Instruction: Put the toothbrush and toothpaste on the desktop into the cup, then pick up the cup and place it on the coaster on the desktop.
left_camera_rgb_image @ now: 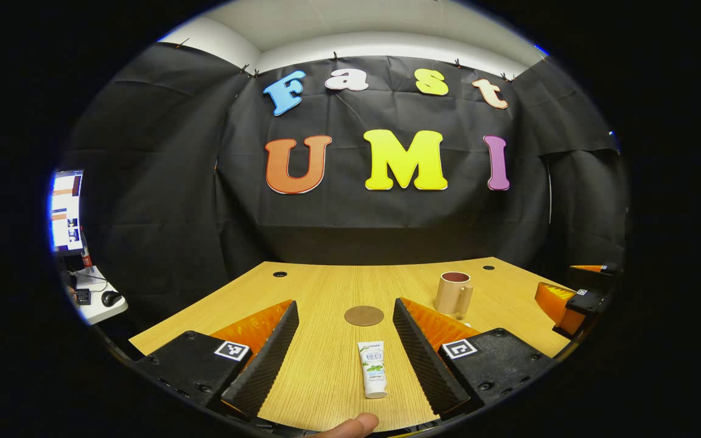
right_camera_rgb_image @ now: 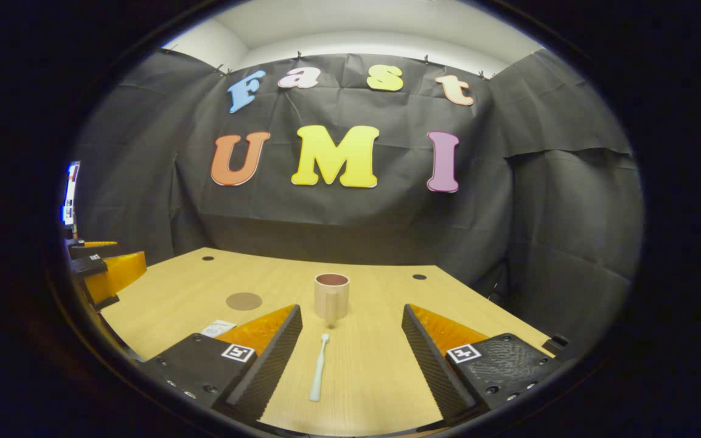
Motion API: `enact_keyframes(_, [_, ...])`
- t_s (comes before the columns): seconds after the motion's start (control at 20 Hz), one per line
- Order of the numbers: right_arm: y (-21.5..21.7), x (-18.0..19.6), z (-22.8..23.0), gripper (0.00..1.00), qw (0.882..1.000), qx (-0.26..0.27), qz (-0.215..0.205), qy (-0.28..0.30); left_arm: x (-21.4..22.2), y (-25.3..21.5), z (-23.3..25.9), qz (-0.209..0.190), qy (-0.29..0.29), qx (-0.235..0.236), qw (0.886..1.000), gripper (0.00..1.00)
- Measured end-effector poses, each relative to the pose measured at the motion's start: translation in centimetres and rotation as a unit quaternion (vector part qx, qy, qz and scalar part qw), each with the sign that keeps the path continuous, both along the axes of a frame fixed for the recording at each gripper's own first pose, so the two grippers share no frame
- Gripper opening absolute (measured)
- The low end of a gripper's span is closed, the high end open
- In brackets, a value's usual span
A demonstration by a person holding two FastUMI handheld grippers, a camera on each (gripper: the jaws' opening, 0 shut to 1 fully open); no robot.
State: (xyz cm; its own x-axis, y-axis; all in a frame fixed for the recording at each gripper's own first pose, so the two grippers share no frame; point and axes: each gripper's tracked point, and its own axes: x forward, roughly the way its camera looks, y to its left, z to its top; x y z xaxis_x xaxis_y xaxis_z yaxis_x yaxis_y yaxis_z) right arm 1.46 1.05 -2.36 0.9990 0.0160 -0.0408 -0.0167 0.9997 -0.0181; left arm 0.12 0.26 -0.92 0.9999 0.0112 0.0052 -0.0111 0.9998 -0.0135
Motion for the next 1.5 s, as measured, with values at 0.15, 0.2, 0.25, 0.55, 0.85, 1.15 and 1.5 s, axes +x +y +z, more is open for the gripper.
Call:
enact_keyframes(0.15, [0.5,1.1,-1.0,0.98,1.0,-0.008,0.007,0.008,0.3,0.1,0.1,0.007,-0.004,-0.001,1.0,0.99])
enact_keyframes(0.2, [0.7,1.5,-1.4,0.98,1.0,-0.011,0.012,0.012,0.3,0.1,0.2,0.008,-0.004,-0.006,1.0,0.99])
enact_keyframes(0.25, [0.8,1.9,-1.9,0.98,1.0,-0.012,0.015,0.015,0.4,0.1,0.2,0.009,-0.006,-0.011,1.0,0.99])
enact_keyframes(0.55, [2.4,5.3,-7.9,0.98,0.995,-0.012,0.036,0.092,2.0,-0.9,-2.5,0.009,0.008,-0.021,1.0,0.99])
enact_keyframes(0.85, [3.9,8.3,-14.2,0.75,0.98,-0.018,0.044,0.193,4.2,-0.7,-5.9,0.006,0.045,-0.006,0.999,0.99])
enact_keyframes(1.15, [4.2,10.2,-15.6,0.39,0.968,0.018,0.034,0.248,5.5,-0.4,-8.7,0.001,0.095,0.007,0.995,0.99])
enact_keyframes(1.5, [4.5,11.2,-15.9,0.13,0.959,0.026,0.04,0.279,6.3,-1.6,-11.2,-0.027,0.16,-0.008,0.987,0.99])
